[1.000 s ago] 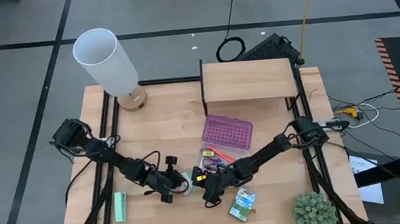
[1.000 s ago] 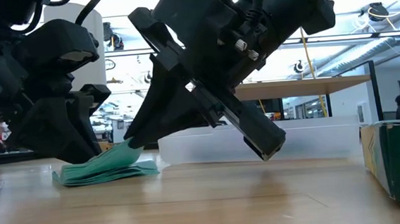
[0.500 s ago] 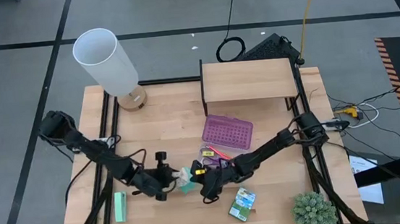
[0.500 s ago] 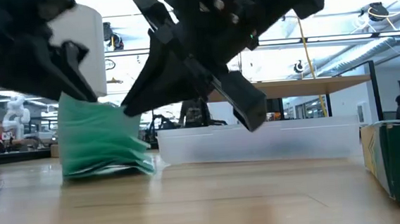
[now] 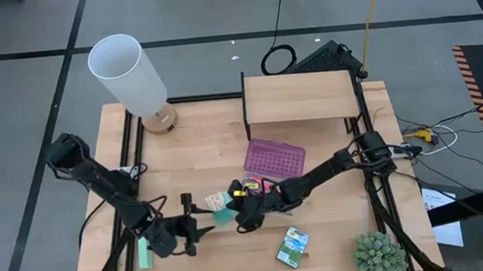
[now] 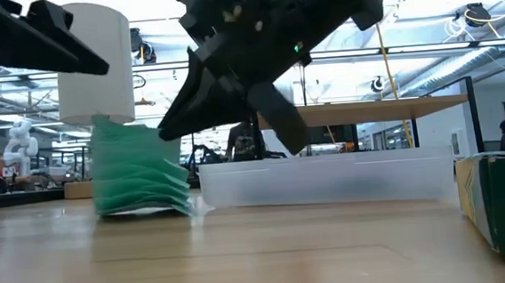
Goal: Pack school essentials
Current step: Put the blue sticky notes into the purple supply box
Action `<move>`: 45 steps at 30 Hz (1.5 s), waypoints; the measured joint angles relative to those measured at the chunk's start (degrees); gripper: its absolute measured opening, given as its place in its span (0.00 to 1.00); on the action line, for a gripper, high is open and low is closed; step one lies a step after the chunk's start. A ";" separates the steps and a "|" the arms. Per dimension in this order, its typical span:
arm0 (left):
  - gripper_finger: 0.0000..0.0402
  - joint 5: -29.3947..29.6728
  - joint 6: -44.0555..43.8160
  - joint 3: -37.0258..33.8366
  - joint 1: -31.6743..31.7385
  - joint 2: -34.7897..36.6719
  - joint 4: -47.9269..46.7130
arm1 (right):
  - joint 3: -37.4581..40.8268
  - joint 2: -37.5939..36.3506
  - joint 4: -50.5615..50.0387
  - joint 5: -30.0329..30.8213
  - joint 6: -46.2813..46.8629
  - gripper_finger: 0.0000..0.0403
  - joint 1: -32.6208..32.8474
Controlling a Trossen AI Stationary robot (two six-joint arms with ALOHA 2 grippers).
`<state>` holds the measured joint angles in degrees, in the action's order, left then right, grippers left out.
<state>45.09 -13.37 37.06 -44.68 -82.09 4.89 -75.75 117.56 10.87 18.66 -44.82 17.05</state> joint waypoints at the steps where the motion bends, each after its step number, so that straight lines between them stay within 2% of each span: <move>1: 0.56 0.64 -0.56 0.02 -0.30 -0.73 0.21 | 0.00 0.02 0.01 0.88 0.34 0.00 -0.21; 7: 0.58 9.62 -0.39 0.02 -2.61 -5.49 -0.12 | 0.00 0.02 0.97 4.98 0.86 0.00 -1.38; 11: 0.58 16.50 -0.39 0.04 -3.65 -5.98 0.14 | 0.00 -0.72 1.07 9.03 0.90 0.00 -1.30; 20: 0.58 22.71 -2.23 0.11 -5.74 -5.20 -0.69 | 0.00 -8.97 1.81 15.24 0.63 0.00 -1.37; 23: 0.58 21.99 -5.30 0.11 -6.10 -5.20 -1.75 | 0.00 -11.85 1.38 16.92 0.03 0.00 -1.36; 32: 0.58 12.03 -15.55 0.11 -2.92 -5.26 -7.99 | 0.02 -19.48 -1.13 24.18 -5.02 0.00 0.07; 38: 0.58 8.99 -17.45 0.11 -1.45 -5.26 -8.18 | 0.02 -23.64 -9.82 32.90 -4.77 0.00 4.31; 45: 0.58 8.95 -18.68 0.11 -1.43 -5.26 -8.00 | 0.04 -27.06 -20.46 42.37 1.61 0.00 10.64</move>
<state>54.04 -32.05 37.17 -46.11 -87.35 -3.11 -75.70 90.51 -9.59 61.02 -43.21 27.69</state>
